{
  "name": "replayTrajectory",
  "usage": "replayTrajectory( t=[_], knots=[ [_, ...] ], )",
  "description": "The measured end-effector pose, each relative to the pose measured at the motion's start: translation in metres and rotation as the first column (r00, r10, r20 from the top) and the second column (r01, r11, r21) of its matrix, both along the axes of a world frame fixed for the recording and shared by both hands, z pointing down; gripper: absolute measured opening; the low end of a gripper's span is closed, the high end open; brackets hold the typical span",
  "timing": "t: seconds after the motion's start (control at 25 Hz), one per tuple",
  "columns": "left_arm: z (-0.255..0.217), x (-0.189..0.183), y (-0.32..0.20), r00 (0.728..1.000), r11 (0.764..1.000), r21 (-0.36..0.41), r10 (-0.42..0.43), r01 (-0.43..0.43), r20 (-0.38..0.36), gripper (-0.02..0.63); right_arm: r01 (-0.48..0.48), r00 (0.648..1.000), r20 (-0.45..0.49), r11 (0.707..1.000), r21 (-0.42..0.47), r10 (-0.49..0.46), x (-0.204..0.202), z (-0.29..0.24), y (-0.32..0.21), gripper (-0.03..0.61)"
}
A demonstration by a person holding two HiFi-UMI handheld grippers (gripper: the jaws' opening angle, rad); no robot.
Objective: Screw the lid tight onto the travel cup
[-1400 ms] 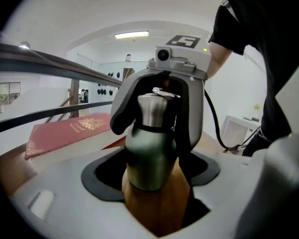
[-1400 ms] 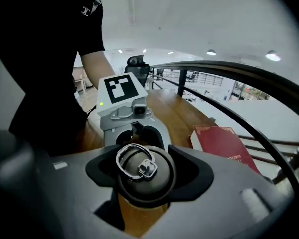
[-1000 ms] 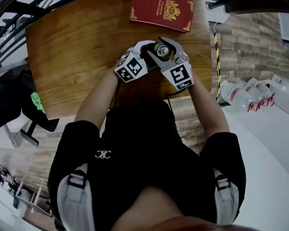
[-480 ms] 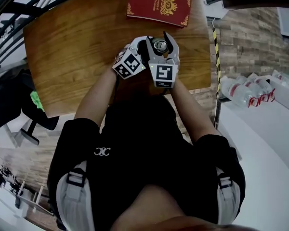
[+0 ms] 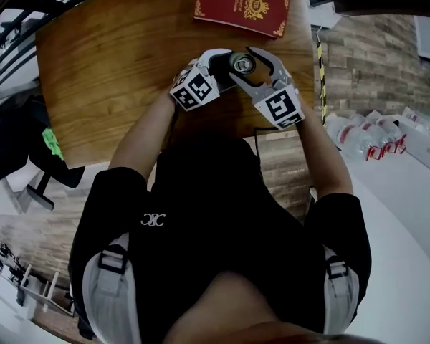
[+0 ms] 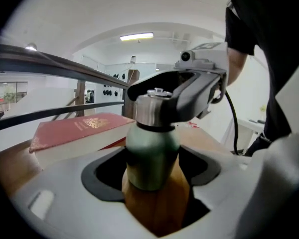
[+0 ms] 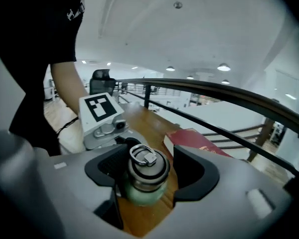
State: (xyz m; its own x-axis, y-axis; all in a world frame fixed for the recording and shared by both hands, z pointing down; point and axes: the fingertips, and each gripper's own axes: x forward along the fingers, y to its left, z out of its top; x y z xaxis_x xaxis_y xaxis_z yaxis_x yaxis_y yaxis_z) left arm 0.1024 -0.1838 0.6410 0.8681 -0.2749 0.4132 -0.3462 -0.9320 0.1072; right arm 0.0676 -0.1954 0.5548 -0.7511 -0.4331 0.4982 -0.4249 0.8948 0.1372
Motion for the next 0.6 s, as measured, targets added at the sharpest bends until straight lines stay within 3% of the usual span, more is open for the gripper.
replayTrajectory(
  t=[0.08,0.16,0.28,0.44,0.52,0.6],
  knots=[
    [0.0,0.0,0.0,1.0,1.0,0.007,0.011,-0.011,-0.004,0.382,0.138,0.988,-0.059,0.989,-0.062,-0.142,-0.001,-0.003,0.009,0.262],
    [-0.001,-0.001,0.0,1.0,1.0,0.012,0.021,-0.021,-0.002,0.382,0.263,0.95,-0.142,0.958,-0.115,-0.277,-0.002,0.003,0.017,0.262],
    [-0.001,-0.001,0.0,0.999,0.999,0.022,0.034,-0.034,0.004,0.38,0.447,0.838,-0.279,0.883,-0.145,-0.47,-0.008,0.012,0.024,0.264],
    [0.0,-0.001,0.001,0.999,0.998,0.03,0.048,-0.048,0.016,0.377,0.642,0.656,-0.4,0.752,-0.151,-0.64,-0.021,0.018,0.03,0.264],
    [0.0,0.0,0.002,0.999,0.998,0.031,0.05,-0.05,0.014,0.377,0.69,0.599,-0.414,0.704,-0.168,-0.686,-0.027,0.02,0.034,0.262],
    [0.0,0.001,0.003,0.999,0.998,0.032,0.051,-0.052,0.011,0.377,0.711,0.566,-0.414,0.676,-0.193,-0.713,-0.028,0.025,0.038,0.262]
  ],
)
